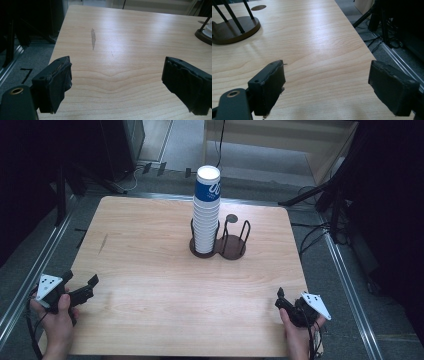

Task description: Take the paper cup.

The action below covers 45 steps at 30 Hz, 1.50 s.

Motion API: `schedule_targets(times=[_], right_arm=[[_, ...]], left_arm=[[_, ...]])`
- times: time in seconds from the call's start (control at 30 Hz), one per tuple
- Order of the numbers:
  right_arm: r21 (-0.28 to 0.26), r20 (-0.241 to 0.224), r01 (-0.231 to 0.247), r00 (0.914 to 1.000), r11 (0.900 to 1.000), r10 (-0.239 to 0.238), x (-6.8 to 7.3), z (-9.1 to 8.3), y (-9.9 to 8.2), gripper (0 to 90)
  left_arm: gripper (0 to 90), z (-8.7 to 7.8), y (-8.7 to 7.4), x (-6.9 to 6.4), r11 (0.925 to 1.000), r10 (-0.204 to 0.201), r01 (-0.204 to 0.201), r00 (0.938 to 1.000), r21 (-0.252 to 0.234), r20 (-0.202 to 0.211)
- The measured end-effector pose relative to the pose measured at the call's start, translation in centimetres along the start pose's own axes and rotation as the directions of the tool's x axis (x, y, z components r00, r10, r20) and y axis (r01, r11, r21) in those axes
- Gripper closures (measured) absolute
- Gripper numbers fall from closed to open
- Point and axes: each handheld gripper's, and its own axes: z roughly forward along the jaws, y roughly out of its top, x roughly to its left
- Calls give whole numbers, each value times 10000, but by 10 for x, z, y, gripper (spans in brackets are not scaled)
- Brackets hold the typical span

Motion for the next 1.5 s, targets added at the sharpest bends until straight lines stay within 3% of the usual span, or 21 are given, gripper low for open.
schedule_targets(times=[0.17, 0.33, 0.4, 0.57, 0.87, 0.97, 1.1, 1.2, 1.27, 1.3, 1.47, 1.5], right_arm=[[-163, 3, 265, 9996, 9995, -265, 3, -2, -1, 139], [-277, 237, 453, 9987, 9986, -446, 4, -4, 2, 154], [-325, 130, 330, 9994, 9989, -326, 6, -6, 6, 156], [-805, -387, 144, 9991, 9967, -176, 17, -14, 23, 156], [-1469, -1178, 435, 9911, 9882, -612, 42, -21, 65, 104], [-1604, -888, 541, 9937, 9856, -690, 51, -20, 79, 38], [-1741, -1277, 430, 9896, 9838, -658, 64, -20, 95, 27], [-1929, -1792, 471, 9804, 9801, -824, 81, -20, 113, 27], [-1948, -1867, 484, 9787, 9797, -855, 84, -20, 116, 27], [-2050, -2059, 639, 9727, 9767, -1068, 96, -20, 126, 27], [-2186, -2379, 672, 9639, 9735, -1200, 112, -20, 139, 29], [-2293, -2532, 651, 9594, 9712, -1241, 122, -19, 146, 38]], left_arm=[[99, -1, 0, -1, 9995, 331, -331, 9986, -15, 407], [99, -1, -1, -3, 9990, 447, -446, 9985, -50, 316], [99, 0, 0, -3, 9989, 465, -465, 9984, 2, 322], [99, -1, 0, 0, 9997, 233, -231, 9986, -46, 475], [99, -1, 0, -2, 9993, 380, -382, 9981, 32, 486], [99, -1, -1, -2, 9991, 414, -417, 9977, 43, 528], [99, 0, 0, -2, 9990, 418, -424, 9983, 138, 415], [99, 0, 0, -1, 9994, 304, -311, 9984, 144, 483], [99, 0, 0, -1, 9995, 284, -292, 9984, 152, 486], [99, 0, 0, -1, 9994, 303, -311, 9984, 167, 487], [99, 1, 0, -3, 9989, 394, -404, 9983, 223, 434], [99, 2, 0, -3, 9985, 463, -475, 9981, 286, 402]])
